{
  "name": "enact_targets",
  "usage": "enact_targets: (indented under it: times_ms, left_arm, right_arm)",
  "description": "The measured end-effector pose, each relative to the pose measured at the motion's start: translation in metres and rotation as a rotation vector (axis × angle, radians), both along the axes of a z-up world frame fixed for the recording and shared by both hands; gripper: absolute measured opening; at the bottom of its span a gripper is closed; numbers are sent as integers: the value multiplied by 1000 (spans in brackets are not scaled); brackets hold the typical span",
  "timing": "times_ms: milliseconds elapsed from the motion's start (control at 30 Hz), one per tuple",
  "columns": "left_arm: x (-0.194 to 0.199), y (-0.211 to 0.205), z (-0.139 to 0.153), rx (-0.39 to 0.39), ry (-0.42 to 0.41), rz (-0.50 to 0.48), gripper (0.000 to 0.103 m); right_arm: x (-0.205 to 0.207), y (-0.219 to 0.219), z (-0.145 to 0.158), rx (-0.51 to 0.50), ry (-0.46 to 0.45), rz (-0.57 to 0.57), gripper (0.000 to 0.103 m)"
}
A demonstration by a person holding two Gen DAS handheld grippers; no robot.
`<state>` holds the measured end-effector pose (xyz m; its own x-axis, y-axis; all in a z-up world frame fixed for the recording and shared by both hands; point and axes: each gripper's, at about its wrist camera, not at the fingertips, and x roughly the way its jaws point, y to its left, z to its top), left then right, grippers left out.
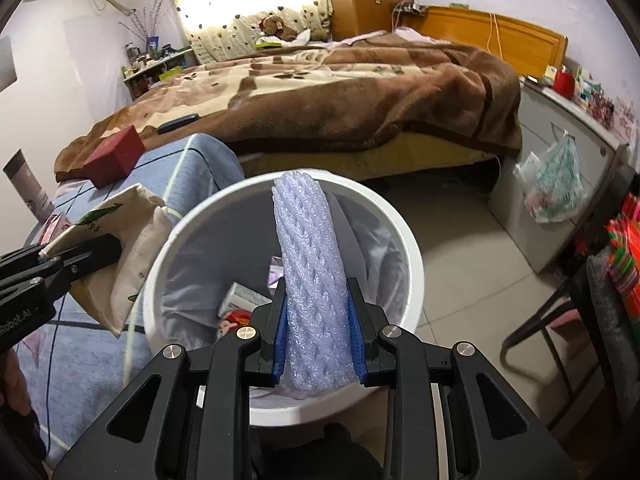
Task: Collect trash
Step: 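Carry the paper bag and foam sleeve over the wastebasket and open both tools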
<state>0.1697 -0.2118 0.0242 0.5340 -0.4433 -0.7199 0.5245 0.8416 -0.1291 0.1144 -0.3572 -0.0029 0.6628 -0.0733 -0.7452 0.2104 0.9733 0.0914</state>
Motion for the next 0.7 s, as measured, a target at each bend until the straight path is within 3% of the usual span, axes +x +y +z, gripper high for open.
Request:
enact_targets:
  times_ms: [433, 567, 600, 633, 700]
  left_arm:
    - [7, -24, -18, 29, 42, -12, 21]
    - [9, -25, -19, 34, 48, -7, 23]
    - [10, -25, -20, 33, 51, -4, 33]
    - [10, -24, -20, 34, 51, 2, 53]
    - [10, -22, -19, 25, 47, 1, 62]
  right_arm:
    - [2, -18, -15, 19, 54, -7, 28]
    - [3, -21, -15, 17, 54, -21, 34]
    - [4, -21, -16, 16, 58, -27, 36]
    - [4, -22, -16, 18, 61, -30, 42]
    - [3, -22, -16, 21, 58, -28, 55]
